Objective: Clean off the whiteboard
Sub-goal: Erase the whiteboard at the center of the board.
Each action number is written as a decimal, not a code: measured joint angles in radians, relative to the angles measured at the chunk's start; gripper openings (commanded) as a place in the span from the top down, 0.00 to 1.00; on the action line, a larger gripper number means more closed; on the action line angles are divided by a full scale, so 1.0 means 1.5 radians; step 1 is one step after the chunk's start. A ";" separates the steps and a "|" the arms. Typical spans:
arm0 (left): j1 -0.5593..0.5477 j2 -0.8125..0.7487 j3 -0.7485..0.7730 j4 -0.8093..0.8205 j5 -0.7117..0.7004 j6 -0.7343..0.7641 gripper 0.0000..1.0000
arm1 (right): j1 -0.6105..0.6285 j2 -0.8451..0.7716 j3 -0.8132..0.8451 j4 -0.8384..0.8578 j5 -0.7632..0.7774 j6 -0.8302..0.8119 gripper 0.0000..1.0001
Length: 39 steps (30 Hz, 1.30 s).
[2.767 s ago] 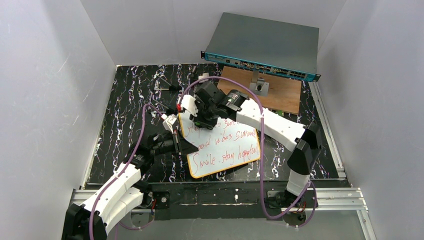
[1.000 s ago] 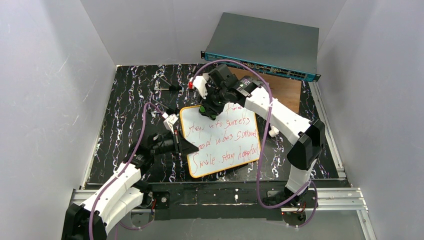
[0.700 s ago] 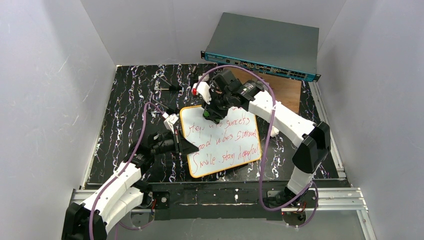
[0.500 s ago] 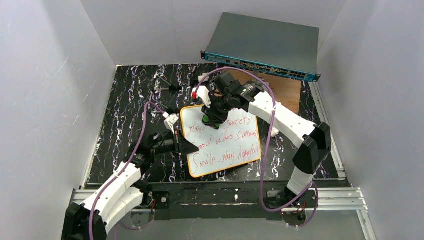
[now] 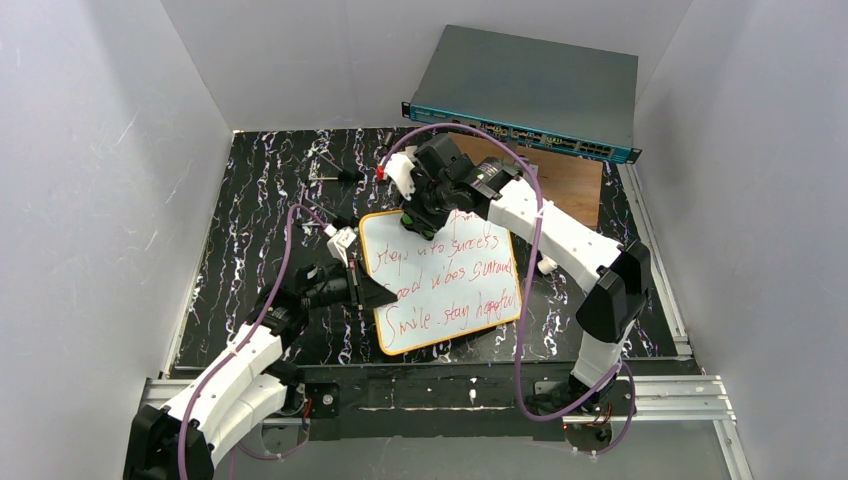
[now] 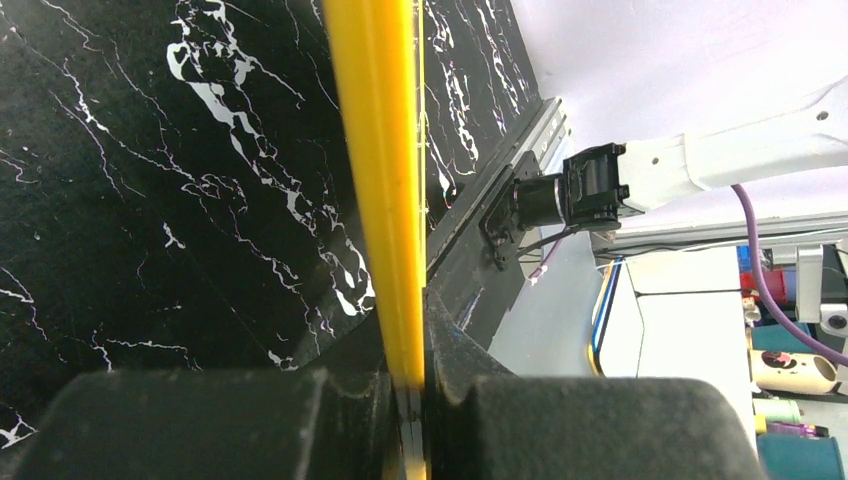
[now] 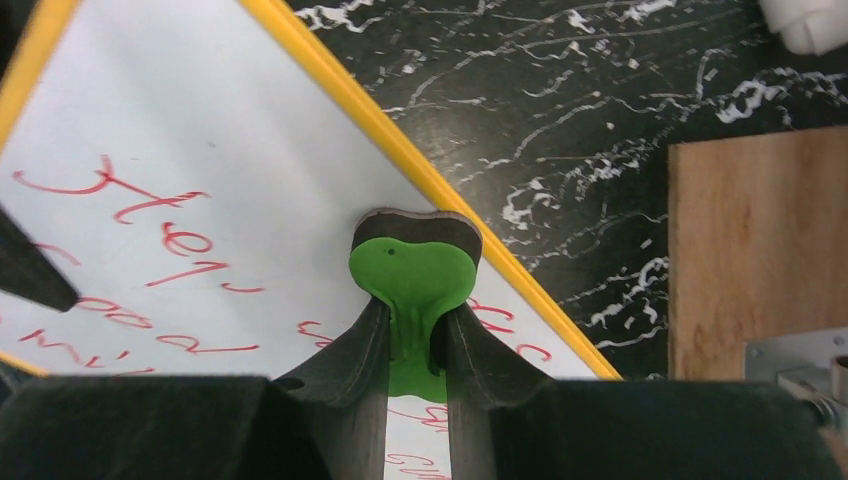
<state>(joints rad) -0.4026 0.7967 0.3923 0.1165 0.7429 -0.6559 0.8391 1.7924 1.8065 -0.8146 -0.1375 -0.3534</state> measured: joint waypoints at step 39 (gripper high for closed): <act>0.001 0.000 0.000 -0.008 -0.004 -0.010 1.00 | 0.013 -0.047 -0.092 0.077 0.098 -0.018 0.99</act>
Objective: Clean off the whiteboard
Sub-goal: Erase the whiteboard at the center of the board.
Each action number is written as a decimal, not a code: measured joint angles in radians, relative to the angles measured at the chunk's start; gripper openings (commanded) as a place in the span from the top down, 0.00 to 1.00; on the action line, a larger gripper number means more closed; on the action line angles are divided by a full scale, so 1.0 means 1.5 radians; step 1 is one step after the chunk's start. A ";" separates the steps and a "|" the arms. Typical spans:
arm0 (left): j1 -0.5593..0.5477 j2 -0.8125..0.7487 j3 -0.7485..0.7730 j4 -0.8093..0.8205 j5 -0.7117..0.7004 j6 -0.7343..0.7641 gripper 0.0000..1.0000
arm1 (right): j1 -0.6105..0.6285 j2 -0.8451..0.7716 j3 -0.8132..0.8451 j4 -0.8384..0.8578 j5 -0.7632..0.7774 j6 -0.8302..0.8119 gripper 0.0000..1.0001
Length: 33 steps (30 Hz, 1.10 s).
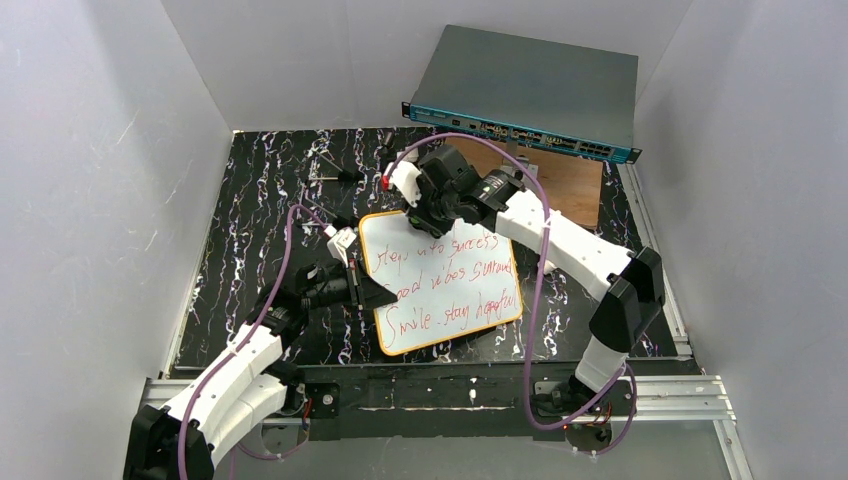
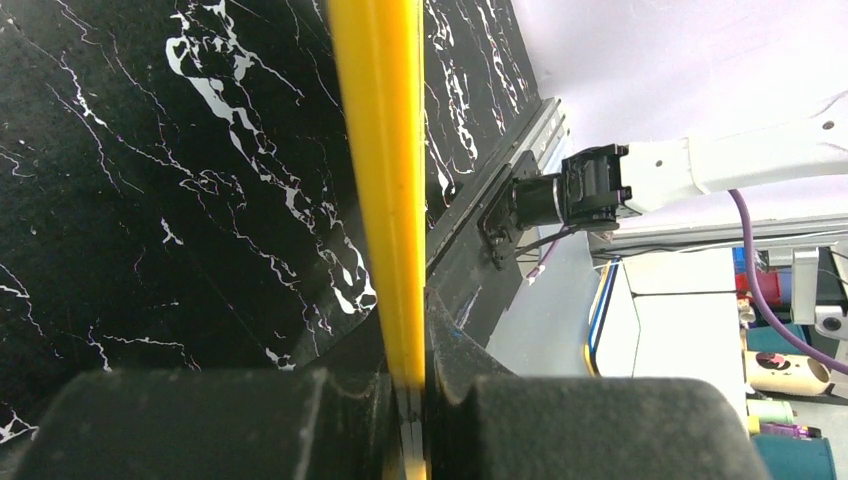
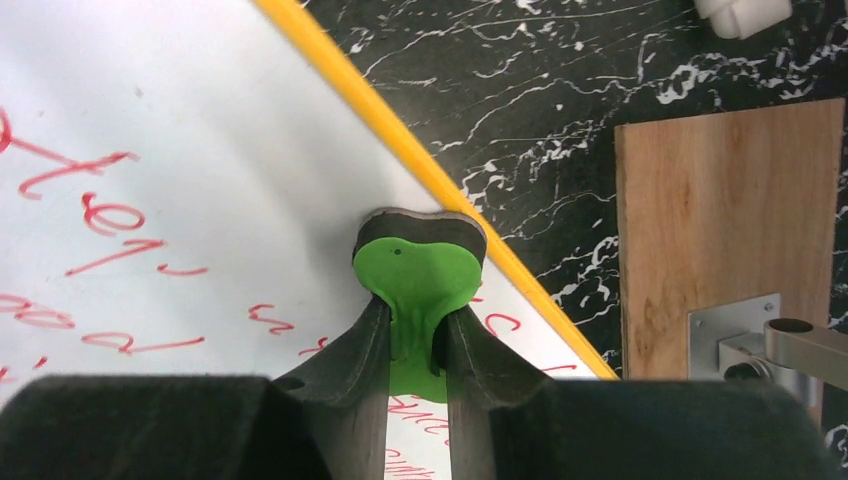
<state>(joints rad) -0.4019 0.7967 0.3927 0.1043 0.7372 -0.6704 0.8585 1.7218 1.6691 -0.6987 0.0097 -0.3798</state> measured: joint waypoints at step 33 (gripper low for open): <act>-0.001 0.000 0.000 0.008 0.007 0.011 1.00 | -0.019 -0.032 -0.047 -0.026 -0.108 -0.038 0.99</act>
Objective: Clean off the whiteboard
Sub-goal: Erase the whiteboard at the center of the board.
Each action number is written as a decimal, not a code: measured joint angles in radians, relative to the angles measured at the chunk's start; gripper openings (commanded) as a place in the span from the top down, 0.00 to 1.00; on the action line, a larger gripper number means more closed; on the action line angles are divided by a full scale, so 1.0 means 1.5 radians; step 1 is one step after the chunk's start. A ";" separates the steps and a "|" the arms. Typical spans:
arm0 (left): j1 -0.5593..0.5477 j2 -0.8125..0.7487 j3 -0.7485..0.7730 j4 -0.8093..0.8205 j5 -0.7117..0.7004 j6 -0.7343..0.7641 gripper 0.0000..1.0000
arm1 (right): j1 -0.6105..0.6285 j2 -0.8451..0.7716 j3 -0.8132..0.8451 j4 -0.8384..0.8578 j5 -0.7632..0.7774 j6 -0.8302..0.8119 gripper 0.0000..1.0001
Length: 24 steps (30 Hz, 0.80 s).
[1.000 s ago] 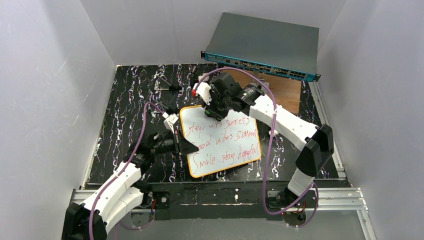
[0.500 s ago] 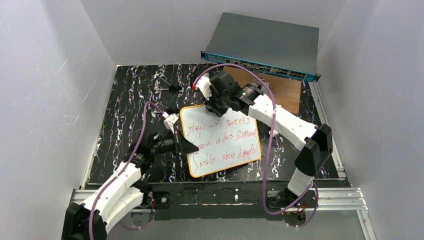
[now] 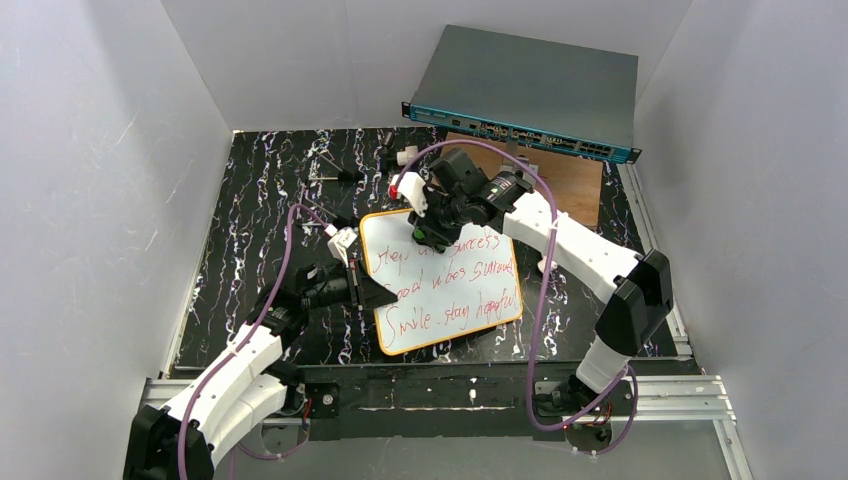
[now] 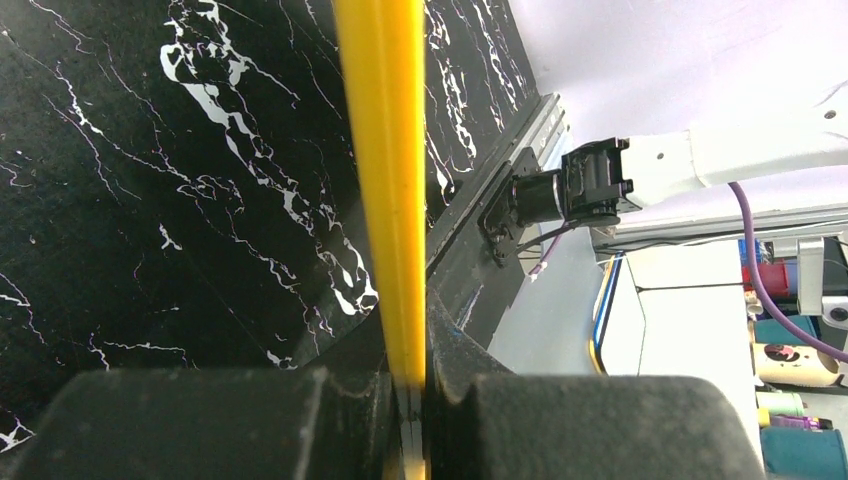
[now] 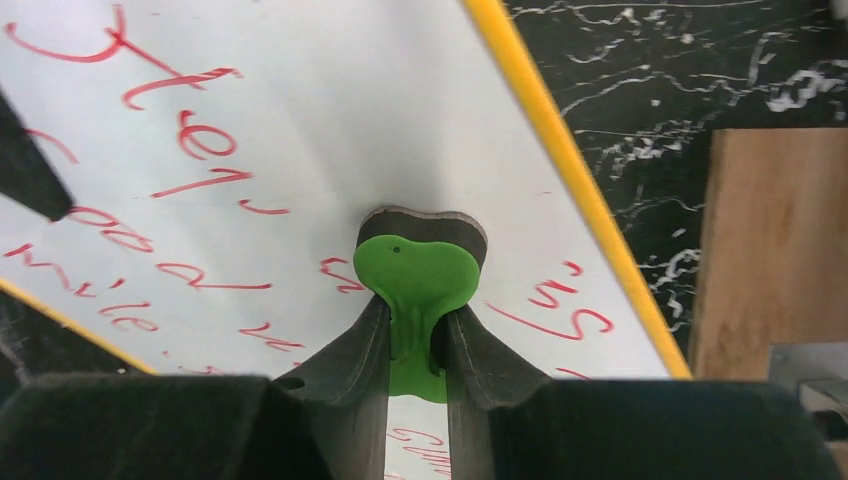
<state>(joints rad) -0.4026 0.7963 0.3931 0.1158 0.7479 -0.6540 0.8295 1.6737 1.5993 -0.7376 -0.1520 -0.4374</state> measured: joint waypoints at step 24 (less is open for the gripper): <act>0.000 -0.001 0.000 -0.005 -0.005 -0.015 1.00 | -0.008 -0.005 -0.026 0.053 0.084 0.018 0.99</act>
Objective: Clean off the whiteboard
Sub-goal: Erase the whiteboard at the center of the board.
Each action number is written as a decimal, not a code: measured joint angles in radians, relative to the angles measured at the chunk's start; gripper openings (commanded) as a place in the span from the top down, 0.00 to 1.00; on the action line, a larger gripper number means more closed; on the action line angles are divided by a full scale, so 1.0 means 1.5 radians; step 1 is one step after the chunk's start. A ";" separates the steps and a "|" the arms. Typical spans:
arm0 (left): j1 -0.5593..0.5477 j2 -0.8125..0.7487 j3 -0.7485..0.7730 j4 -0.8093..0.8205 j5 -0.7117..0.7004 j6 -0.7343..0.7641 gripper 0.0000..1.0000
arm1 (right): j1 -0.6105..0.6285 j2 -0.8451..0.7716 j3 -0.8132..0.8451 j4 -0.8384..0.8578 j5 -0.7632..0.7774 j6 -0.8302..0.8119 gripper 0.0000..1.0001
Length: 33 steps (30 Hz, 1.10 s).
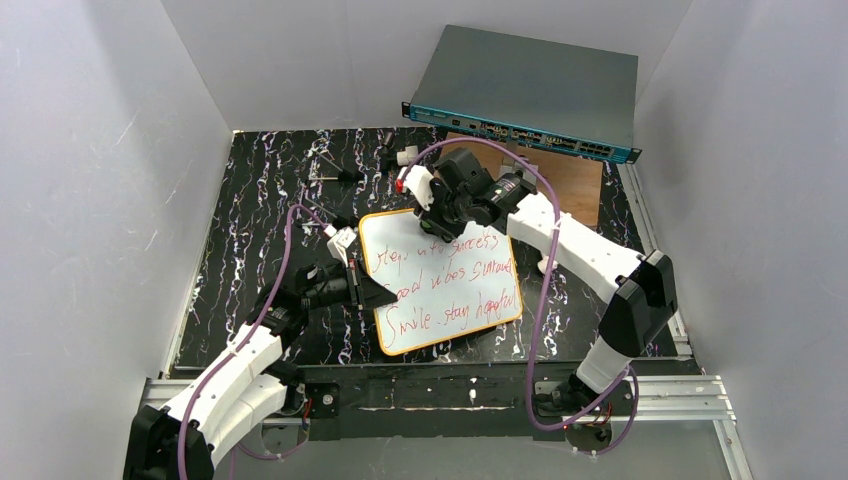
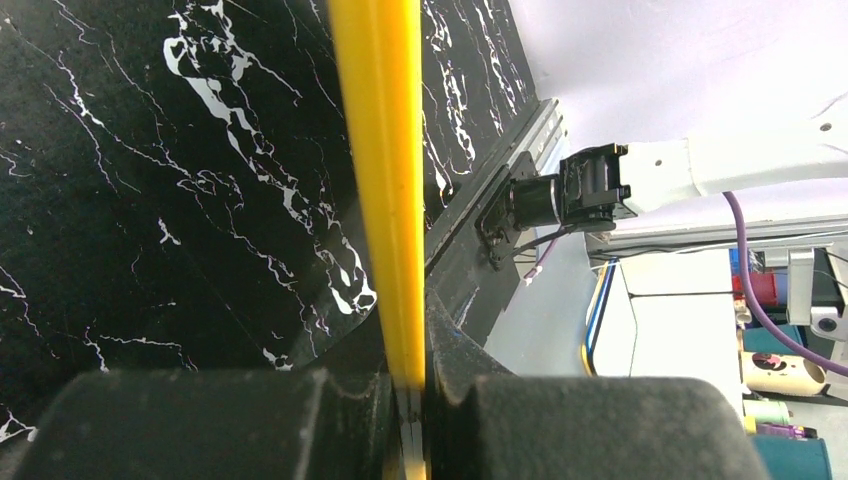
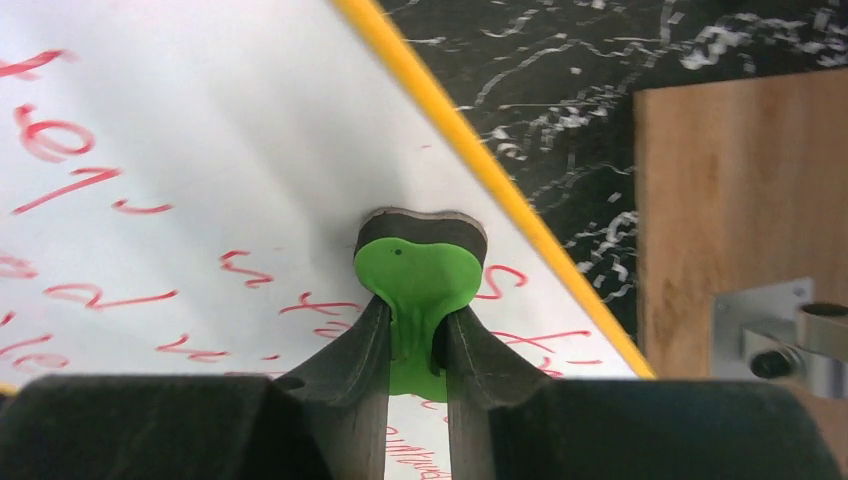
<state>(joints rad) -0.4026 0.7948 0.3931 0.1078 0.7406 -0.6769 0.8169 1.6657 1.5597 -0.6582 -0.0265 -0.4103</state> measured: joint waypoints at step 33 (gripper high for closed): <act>-0.002 -0.001 0.000 0.012 0.005 0.010 1.00 | -0.047 -0.011 -0.009 -0.065 -0.134 -0.031 0.99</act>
<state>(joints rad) -0.4053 0.7933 0.3931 0.1261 0.7483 -0.6613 0.7464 1.6485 1.5463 -0.7559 -0.2272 -0.4564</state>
